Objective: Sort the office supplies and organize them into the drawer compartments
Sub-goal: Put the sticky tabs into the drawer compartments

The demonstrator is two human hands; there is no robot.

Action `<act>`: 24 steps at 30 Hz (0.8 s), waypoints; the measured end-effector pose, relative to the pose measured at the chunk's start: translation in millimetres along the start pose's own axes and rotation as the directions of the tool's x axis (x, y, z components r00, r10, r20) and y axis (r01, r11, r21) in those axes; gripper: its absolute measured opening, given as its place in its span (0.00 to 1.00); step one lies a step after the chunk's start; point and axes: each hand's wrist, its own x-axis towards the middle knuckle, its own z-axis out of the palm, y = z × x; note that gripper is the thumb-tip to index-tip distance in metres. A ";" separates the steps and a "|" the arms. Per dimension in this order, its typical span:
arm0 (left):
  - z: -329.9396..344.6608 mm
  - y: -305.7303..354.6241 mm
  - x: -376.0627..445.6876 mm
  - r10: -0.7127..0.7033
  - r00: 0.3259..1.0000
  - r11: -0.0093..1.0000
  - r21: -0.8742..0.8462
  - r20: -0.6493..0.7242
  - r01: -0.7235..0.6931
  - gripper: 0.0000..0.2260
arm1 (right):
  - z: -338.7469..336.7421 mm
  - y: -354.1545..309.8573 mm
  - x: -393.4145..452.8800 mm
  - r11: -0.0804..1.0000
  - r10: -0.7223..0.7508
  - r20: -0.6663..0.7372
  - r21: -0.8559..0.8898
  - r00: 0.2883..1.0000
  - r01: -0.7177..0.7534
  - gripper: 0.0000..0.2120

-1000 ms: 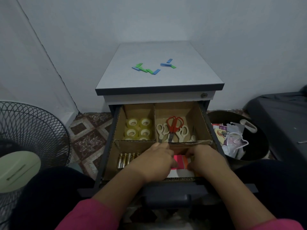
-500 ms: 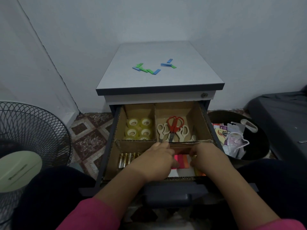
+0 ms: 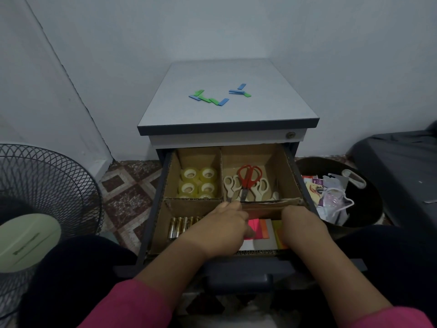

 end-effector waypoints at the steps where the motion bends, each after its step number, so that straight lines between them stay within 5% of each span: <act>1: -0.9 0.4 -0.3 0.001 1.000 1.000 0.001 -0.001 -0.001 0.19 | -0.5 -0.1 0.6 1.000 0.007 -0.007 0.000 1.000 -0.007 0.08; 12: -3.8 1.5 -0.8 0.013 1.000 1.000 0.013 0.001 -0.013 0.21 | 8.0 3.4 23.2 0.962 0.033 -0.025 0.271 0.999 -0.025 0.09; 24: -4.8 2.5 0.3 0.009 1.000 1.000 0.025 -0.002 -0.009 0.21 | 13.3 -0.7 31.3 0.945 0.062 -0.019 0.321 0.998 -0.052 0.07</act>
